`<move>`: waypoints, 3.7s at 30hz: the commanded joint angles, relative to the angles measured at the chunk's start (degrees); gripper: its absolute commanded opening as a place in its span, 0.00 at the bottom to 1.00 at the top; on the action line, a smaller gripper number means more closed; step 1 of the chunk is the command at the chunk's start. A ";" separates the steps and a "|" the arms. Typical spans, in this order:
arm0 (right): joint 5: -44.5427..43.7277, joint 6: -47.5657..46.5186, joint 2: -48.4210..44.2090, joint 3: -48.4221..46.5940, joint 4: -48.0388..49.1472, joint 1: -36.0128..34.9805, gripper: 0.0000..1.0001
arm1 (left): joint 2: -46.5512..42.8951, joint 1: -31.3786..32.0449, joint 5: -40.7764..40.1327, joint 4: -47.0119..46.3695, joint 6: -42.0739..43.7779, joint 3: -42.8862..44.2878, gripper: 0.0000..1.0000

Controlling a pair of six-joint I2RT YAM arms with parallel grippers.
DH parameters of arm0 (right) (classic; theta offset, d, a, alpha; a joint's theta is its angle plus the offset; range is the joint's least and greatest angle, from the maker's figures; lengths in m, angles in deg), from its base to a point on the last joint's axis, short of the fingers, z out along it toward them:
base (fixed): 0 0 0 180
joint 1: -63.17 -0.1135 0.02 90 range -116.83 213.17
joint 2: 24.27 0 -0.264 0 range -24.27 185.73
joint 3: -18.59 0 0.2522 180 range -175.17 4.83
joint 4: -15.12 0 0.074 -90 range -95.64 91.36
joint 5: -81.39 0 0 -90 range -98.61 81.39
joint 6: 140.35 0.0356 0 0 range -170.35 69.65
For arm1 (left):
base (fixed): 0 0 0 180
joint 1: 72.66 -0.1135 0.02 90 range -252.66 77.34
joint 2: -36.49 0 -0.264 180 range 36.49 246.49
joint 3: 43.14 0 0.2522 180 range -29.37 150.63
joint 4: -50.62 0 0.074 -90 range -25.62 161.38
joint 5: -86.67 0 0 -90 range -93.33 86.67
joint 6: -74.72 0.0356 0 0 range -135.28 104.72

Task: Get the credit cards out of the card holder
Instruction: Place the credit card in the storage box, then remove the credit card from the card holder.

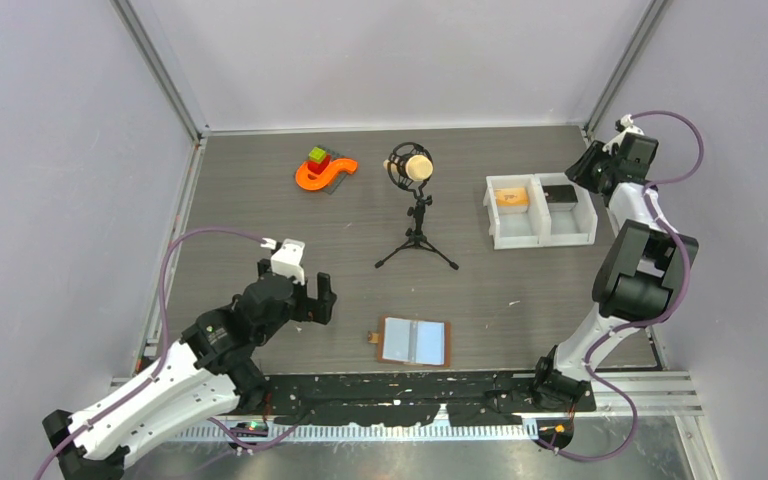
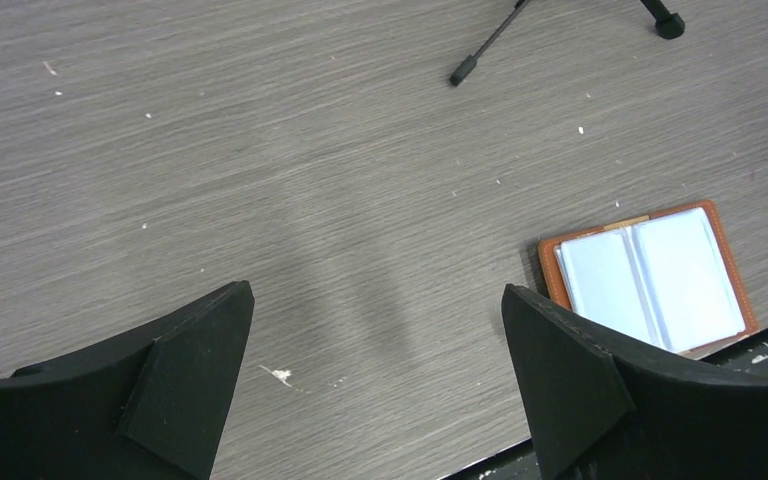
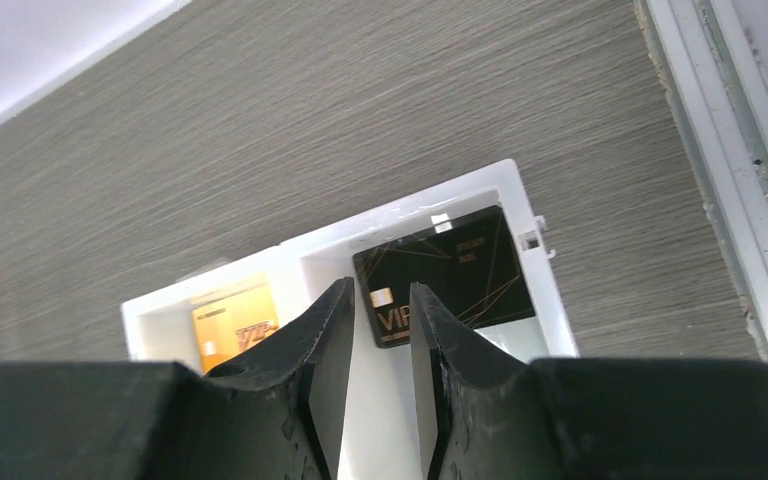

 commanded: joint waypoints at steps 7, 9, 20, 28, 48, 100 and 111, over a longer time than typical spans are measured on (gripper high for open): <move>-3.88 6.90 -11.47 0.73 -8.92 -11.12 0.36 | 3.84 0.14 13.46 -5.60 -6.16 -3.10 0.99; -6.25 8.17 -13.81 2.09 -11.06 -13.53 0.38 | 4.10 0.14 15.21 -8.23 -7.52 -4.61 0.96; -14.94 12.61 -32.86 18.15 -17.14 -28.33 0.39 | 14.72 0.14 26.78 -24.29 -15.36 -10.05 0.81; -12.38 16.34 -48.95 32.41 -16.40 -37.79 0.39 | 28.13 0.14 34.22 -41.37 -19.69 -13.16 0.70; -22.42 29.05 -55.97 42.94 -12.58 -69.94 0.42 | 36.10 0.14 40.48 -57.16 -26.24 -16.54 0.00; -34.19 40.25 -32.21 41.92 -2.77 -92.13 0.66 | 21.57 2.34 34.17 -47.61 -26.10 -20.20 0.00; -40.18 40.65 -38.72 44.26 -5.91 -92.22 0.42 | 18.51 2.34 31.14 -38.07 -21.88 -18.35 0.00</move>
